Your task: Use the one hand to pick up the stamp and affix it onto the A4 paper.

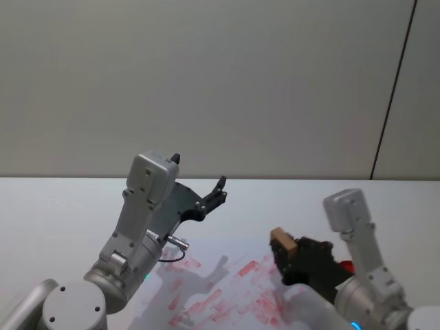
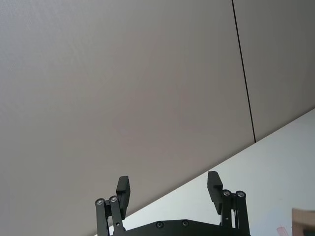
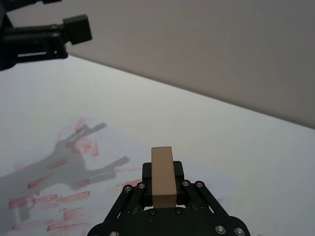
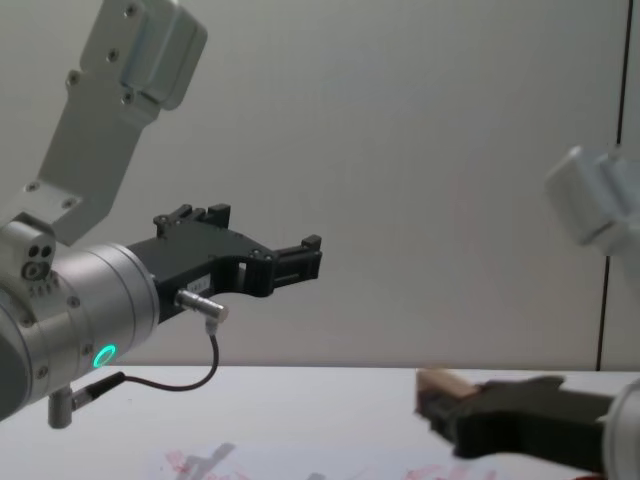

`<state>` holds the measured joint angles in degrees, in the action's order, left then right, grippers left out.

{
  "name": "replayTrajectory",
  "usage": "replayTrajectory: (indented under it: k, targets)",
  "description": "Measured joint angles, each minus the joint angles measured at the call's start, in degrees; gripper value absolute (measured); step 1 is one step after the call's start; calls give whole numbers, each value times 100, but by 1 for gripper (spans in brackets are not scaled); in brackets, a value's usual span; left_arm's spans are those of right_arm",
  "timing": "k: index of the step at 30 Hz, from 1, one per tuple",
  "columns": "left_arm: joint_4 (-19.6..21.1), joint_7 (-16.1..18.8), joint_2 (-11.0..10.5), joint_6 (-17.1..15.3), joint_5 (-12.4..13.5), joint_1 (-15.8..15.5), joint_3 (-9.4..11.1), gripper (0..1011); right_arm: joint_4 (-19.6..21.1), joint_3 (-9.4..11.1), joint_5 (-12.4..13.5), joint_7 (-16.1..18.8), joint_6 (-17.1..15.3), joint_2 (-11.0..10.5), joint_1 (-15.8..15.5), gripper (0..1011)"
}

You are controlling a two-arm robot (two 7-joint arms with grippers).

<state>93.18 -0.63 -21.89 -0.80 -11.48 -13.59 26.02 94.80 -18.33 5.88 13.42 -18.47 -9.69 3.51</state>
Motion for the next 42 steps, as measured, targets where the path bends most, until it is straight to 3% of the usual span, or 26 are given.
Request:
replayTrajectory:
  k: [14,23,34,42]
  targets:
    - [0,0,0,0,0,0,0,1002,-779,-282,-522,409,-730,309,357,220]
    - [0,0,0,0,0,0,0,1003,-1101,-363,-661,432,-844,442,501,220]
    - [0,0,0,0,0,0,0,1003,-1259,-406,-652,411,-803,535,577,220]
    - [0,0,0,0,0,0,0,1002,-1106,-410,-452,389,-702,573,597,221]
